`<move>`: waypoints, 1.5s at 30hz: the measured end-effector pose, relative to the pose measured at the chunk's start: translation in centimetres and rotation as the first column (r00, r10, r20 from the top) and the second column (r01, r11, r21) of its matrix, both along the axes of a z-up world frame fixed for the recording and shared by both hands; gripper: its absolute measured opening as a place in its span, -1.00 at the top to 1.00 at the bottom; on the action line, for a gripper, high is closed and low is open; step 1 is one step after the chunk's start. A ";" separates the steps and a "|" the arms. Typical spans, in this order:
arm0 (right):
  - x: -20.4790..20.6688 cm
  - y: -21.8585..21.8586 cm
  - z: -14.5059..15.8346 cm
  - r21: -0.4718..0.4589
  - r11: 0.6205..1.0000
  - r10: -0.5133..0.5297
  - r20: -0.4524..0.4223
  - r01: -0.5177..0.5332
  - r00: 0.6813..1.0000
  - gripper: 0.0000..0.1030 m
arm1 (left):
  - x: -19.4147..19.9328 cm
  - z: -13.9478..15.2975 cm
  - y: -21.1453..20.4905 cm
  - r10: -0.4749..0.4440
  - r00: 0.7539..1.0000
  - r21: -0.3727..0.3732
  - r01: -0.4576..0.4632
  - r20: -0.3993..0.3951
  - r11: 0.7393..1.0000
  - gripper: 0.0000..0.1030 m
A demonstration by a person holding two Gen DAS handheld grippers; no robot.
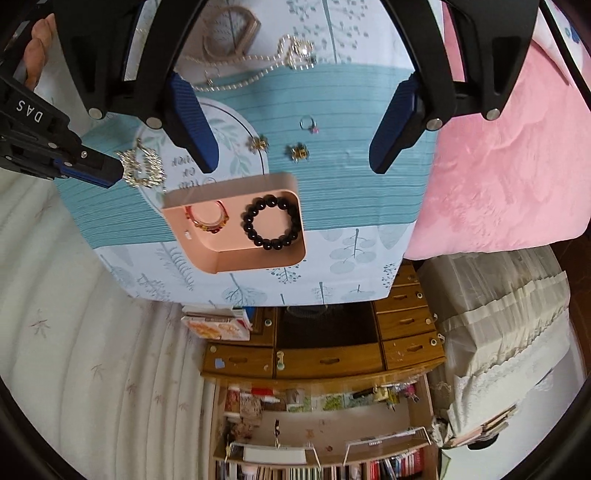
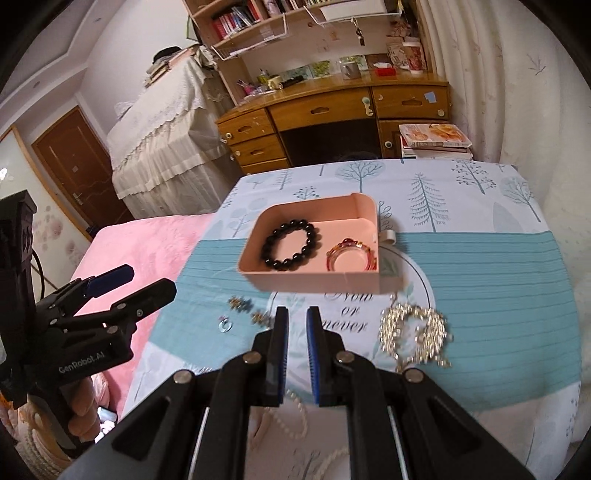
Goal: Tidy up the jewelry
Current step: 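Grasp the pink watch band with the left tool while the right tool grasps the pearl bracelet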
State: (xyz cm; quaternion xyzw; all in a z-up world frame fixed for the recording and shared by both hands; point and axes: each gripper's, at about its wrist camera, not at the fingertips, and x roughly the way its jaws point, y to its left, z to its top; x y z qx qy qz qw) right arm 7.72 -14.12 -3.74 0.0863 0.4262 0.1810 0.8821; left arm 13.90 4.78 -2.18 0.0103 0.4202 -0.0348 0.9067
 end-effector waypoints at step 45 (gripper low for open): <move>-9.2 -3.4 -11.4 -0.326 0.945 0.022 -0.058 -0.040 0.998 0.43 | -8.4 -11.9 -7.5 -0.118 0.968 0.016 0.124 -0.220 0.992 -0.50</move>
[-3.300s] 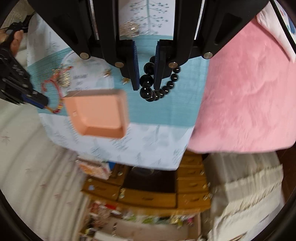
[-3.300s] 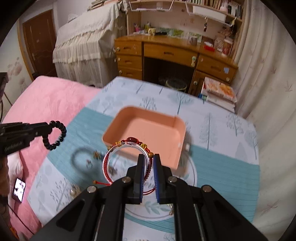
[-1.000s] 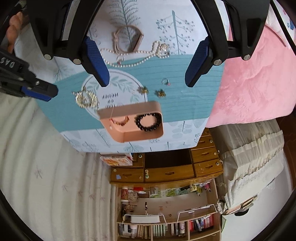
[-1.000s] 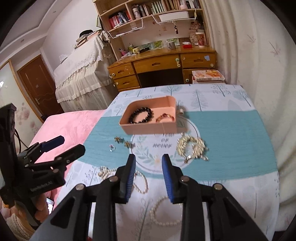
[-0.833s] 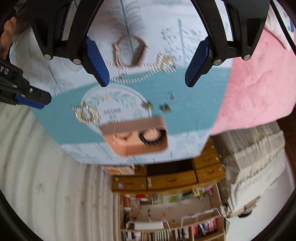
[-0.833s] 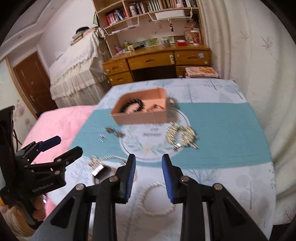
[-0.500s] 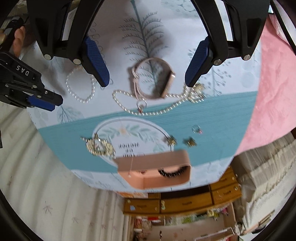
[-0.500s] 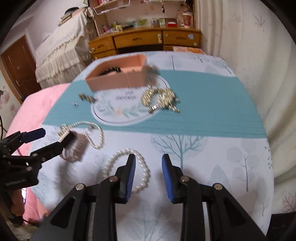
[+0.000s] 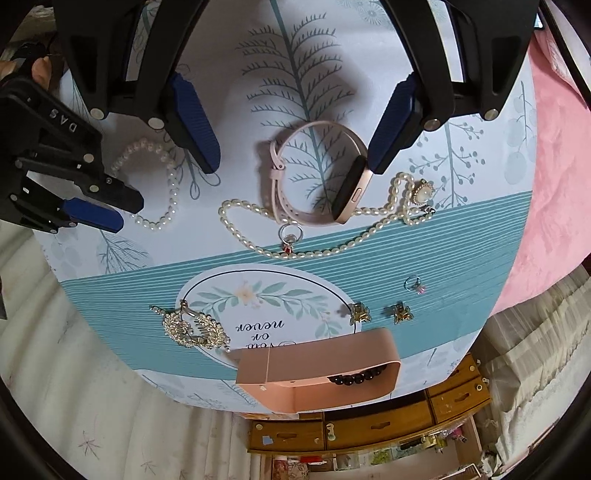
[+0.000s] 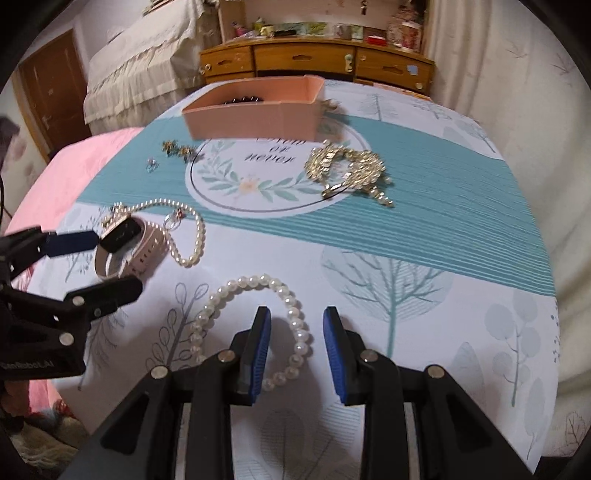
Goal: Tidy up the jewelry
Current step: 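Grasp the pink watch band with the left tool while the right tool grasps the pearl bracelet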
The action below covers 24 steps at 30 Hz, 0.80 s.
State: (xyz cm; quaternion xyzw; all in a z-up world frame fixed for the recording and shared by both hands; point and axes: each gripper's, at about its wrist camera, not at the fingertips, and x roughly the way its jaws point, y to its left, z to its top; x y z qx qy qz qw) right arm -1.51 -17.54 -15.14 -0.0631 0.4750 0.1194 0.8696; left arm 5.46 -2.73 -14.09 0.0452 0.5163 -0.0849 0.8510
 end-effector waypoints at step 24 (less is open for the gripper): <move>-0.4 -0.5 -0.2 0.032 0.999 0.040 0.047 -0.042 0.998 0.84 | 0.5 -1.3 -0.8 -0.013 0.997 0.009 0.013 -0.076 1.000 0.30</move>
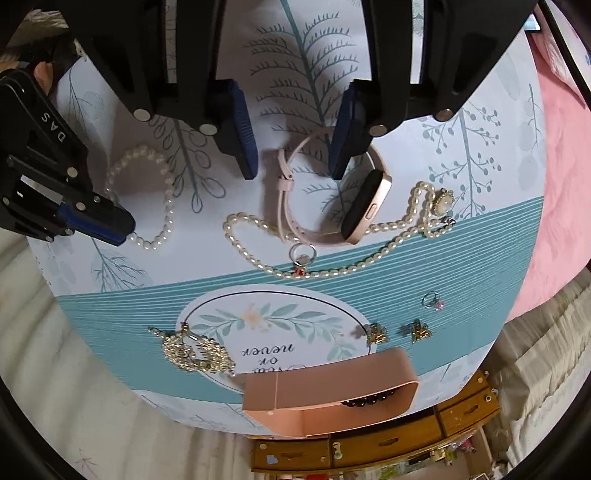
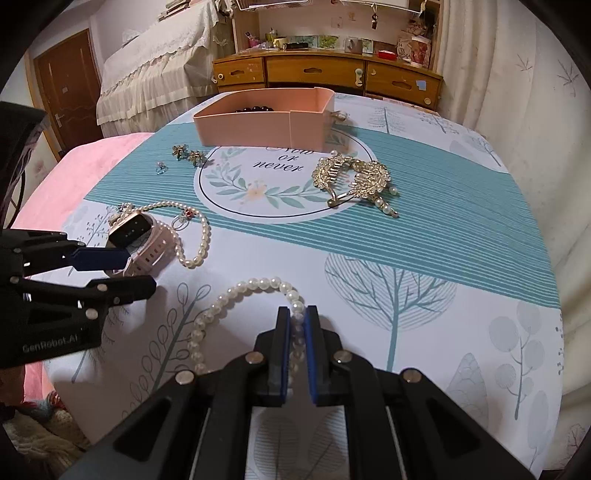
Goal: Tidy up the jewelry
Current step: 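Grasp the pink watch band with the left tool while the right tool grasps the pearl bracelet, then carry the watch band and pearl bracelet into the pink tray and release both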
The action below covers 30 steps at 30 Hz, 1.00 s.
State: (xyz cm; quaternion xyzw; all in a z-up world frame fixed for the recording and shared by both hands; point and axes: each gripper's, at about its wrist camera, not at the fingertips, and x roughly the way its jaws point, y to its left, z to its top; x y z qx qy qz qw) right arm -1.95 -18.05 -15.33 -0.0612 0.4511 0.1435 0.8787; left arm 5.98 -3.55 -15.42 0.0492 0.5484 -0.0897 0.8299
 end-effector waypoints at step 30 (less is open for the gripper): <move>-0.9 1.3 4.6 0.025 0.999 0.041 0.061 -0.042 0.997 0.86 | -1.2 4.3 0.2 0.009 0.993 0.021 -0.012 0.120 1.000 0.87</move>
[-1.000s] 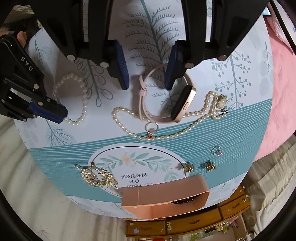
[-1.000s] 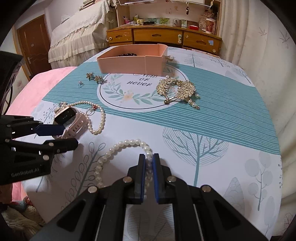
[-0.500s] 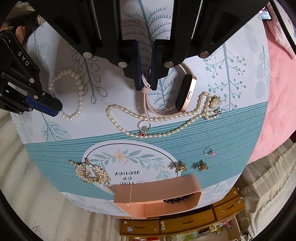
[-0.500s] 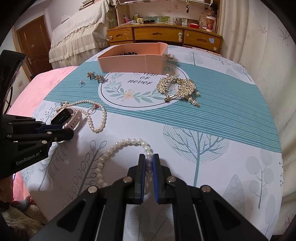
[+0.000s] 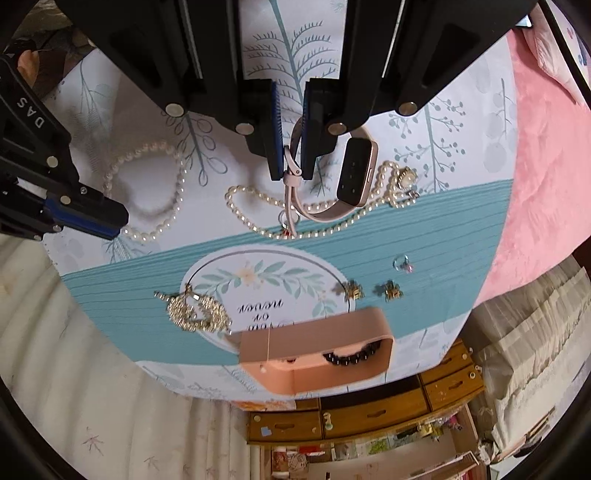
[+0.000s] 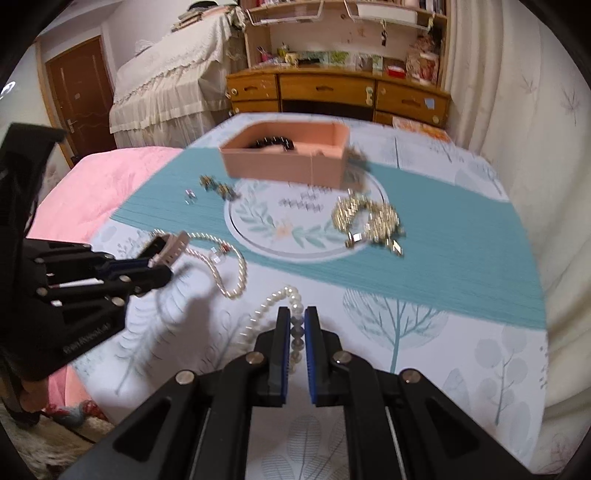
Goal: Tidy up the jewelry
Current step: 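Carry the watch band and pearl bracelet into the pink tray and release both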
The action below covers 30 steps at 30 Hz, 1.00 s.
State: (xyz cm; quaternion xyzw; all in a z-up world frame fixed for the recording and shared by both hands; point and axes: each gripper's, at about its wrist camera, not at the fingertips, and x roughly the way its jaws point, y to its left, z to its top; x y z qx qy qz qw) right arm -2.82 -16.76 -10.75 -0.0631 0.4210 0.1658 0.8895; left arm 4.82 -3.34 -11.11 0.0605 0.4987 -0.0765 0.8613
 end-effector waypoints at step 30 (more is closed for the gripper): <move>9.8 2.2 14.7 0.085 0.996 -0.012 0.190 -0.005 0.982 0.86 | 9.5 13.9 2.2 0.056 0.958 0.034 -0.068 0.281 0.997 0.87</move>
